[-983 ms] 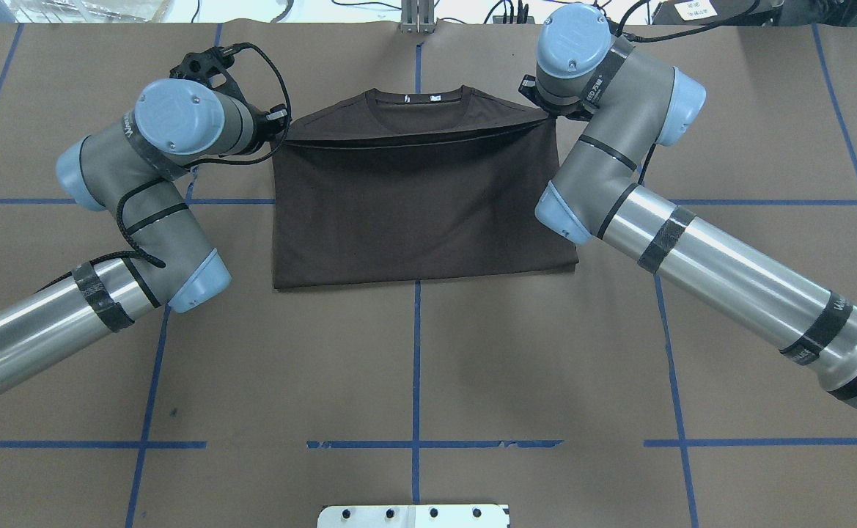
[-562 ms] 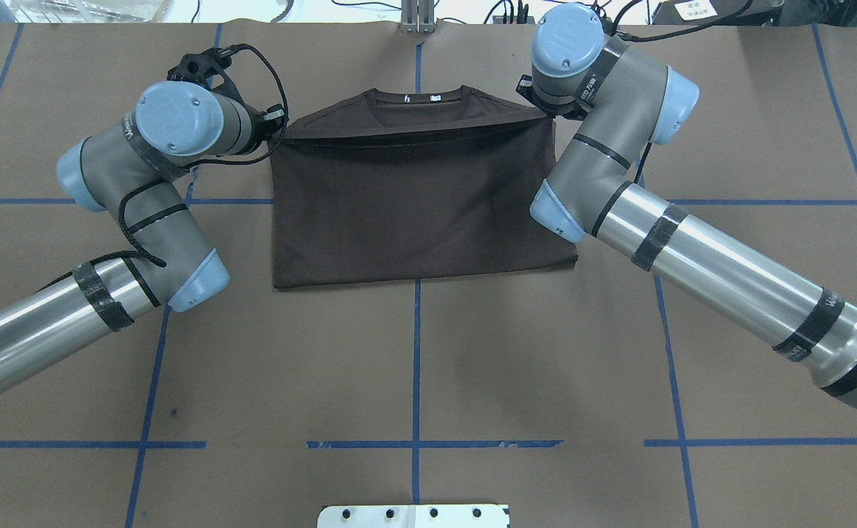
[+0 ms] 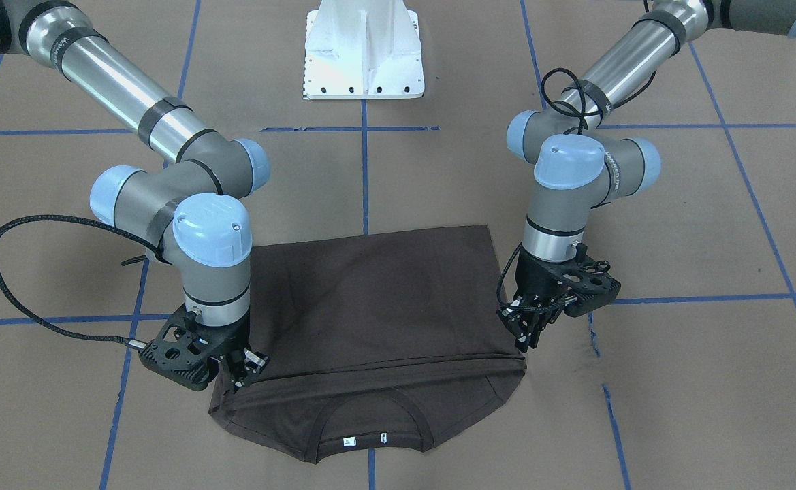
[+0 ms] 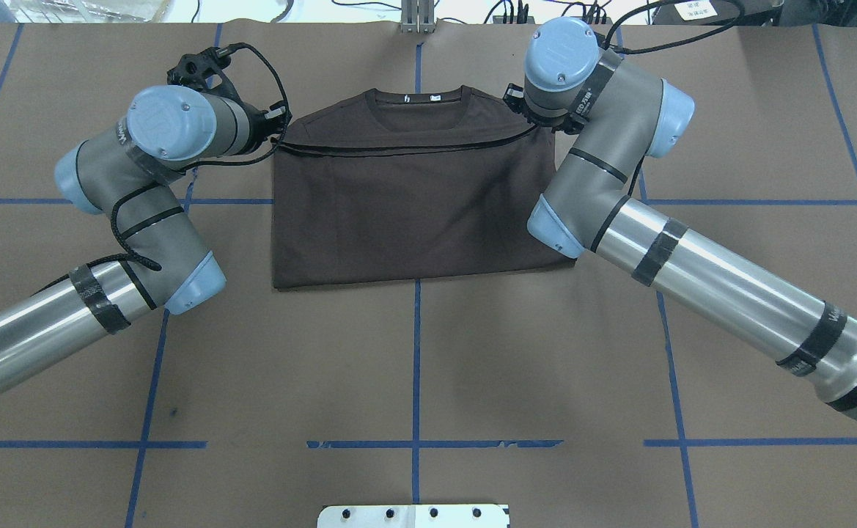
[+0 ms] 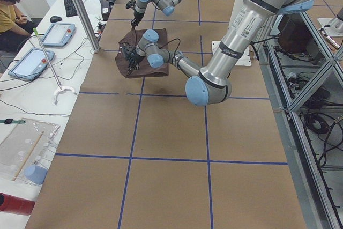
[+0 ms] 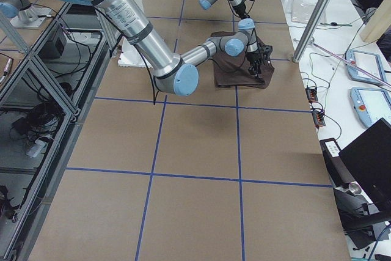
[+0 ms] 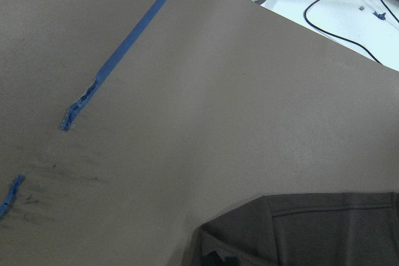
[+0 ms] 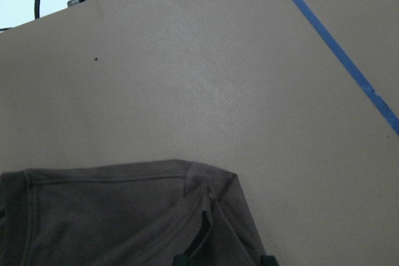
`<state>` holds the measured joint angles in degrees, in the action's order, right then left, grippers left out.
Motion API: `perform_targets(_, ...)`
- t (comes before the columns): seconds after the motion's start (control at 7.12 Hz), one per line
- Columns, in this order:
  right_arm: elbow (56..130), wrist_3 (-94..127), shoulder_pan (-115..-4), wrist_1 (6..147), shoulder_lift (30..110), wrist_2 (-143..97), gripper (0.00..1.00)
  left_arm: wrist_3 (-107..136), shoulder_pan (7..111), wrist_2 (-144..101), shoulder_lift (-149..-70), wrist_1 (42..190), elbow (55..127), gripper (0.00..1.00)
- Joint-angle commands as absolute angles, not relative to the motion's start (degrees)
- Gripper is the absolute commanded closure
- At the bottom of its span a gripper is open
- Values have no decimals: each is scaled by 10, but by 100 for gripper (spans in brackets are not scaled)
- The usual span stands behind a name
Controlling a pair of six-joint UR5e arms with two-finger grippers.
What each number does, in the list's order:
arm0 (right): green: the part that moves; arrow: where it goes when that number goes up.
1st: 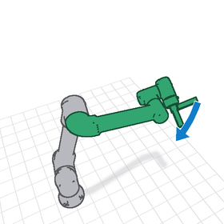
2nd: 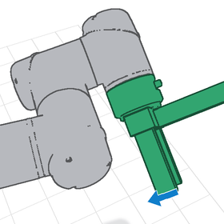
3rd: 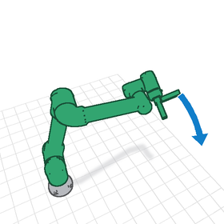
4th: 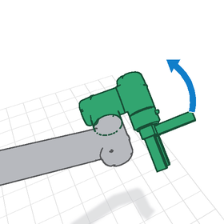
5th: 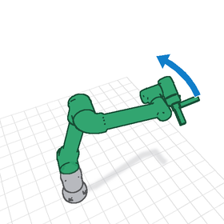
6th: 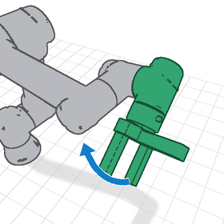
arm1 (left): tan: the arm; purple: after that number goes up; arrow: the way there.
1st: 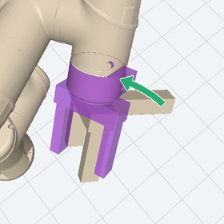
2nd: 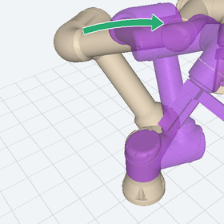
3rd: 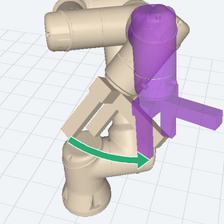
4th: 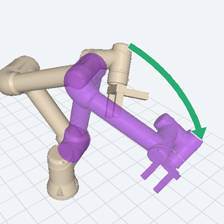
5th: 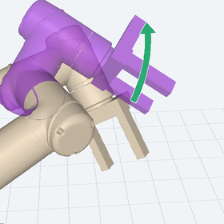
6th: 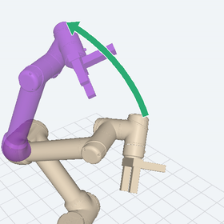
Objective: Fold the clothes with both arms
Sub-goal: 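Release the hem and raise both grippers off the folded shirt, then move the right gripper down and grasp the folded shirt's side edge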
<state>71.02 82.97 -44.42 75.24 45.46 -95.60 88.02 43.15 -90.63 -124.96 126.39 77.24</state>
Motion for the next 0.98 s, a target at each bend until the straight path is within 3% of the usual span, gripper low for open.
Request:
perform_targets(0.0,859,834,-417,751,565,-979,47,881,432,-909,-1246,1296,776,64)
perform_targets(0.42,903,837,-403,755,601,-987,39,876,432,-909,-1240,1296,776,65)
perform_targets(0.7,979,912,-353,752,668,-991,38,876,432,-909,-1238,1297,776,65)
perform_targets(0.84,978,923,-343,752,676,-988,38,876,430,-909,-1238,1300,773,65)
